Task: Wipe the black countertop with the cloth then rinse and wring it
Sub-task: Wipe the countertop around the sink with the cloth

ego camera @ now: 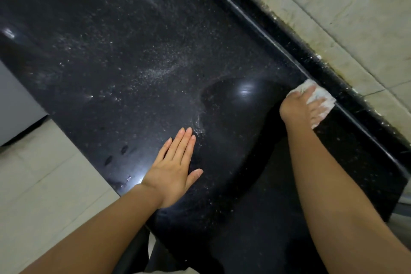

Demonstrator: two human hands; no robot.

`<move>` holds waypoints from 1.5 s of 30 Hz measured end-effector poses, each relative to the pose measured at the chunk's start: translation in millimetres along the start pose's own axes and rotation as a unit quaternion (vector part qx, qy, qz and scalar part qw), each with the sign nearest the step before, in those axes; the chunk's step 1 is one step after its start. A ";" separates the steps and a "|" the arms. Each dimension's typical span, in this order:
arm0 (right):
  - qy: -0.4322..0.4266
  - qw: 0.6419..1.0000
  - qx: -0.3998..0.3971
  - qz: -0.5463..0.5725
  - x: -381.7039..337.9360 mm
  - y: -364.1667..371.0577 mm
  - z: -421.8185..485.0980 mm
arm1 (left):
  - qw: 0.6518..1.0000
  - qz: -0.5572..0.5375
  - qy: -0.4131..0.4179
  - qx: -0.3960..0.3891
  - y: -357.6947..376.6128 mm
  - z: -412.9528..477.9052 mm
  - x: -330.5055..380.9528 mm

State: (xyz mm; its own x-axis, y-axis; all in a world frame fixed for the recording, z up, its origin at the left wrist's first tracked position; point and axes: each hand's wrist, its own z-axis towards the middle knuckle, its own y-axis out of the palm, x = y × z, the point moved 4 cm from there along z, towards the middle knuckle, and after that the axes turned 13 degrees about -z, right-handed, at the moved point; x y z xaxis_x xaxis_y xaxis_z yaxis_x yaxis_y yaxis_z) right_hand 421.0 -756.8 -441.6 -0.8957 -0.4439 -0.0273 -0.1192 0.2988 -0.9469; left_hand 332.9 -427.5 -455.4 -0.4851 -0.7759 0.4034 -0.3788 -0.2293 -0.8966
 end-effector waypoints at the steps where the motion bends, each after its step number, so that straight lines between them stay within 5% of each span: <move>1: -0.012 1.000 -0.006 -0.002 -14.0 -0.6 1.6 | 1.000 0.001 0.001 0.001 0.2 0.0 0.2; 8: -0.190 0.979 -0.041 -0.054 -92.3 6.2 -28.5 | 1.000 -0.005 -0.002 -0.016 -0.8 -0.8 0.2; 14: -0.427 0.897 -0.028 -0.112 -94.1 36.8 -104.0 | 0.998 -0.035 -0.015 -0.059 -9.2 1.2 3.9; 18: -0.514 0.838 -0.024 -0.179 -45.9 42.9 -134.3 | 0.990 -0.060 -0.038 -0.120 -12.5 1.1 4.9; 22: -0.448 0.867 0.002 -0.216 11.6 27.3 -113.6 | 0.982 -0.100 -0.021 -0.160 -26.3 0.2 3.7; 26: -0.182 0.975 -0.013 -0.130 58.1 11.3 -98.4 | 0.976 -0.169 0.017 -0.138 -48.8 -8.0 -17.8; 30: -0.048 0.997 -0.043 -0.033 30.7 29.1 -134.0 | 0.982 -0.179 -0.020 -0.059 -79.4 -16.3 -82.4; 38: -0.209 0.976 -0.034 -0.046 -107.1 87.7 -259.5 | 0.987 -0.077 -0.139 0.033 -125.9 -32.4 -213.2; 45: -0.360 0.922 -0.040 -0.134 -98.6 93.0 -291.2 | 0.998 -0.028 -0.054 0.014 -116.4 -41.5 -234.3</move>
State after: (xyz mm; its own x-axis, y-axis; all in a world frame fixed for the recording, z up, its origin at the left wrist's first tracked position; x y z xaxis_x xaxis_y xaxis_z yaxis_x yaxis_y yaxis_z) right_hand 373.5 -439.2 -433.6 -0.3154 -0.9485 -0.0284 -0.3530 0.1451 -0.9243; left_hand 457.9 -194.7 -437.9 -0.3753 -0.8202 0.4318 -0.3795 -0.2890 -0.8789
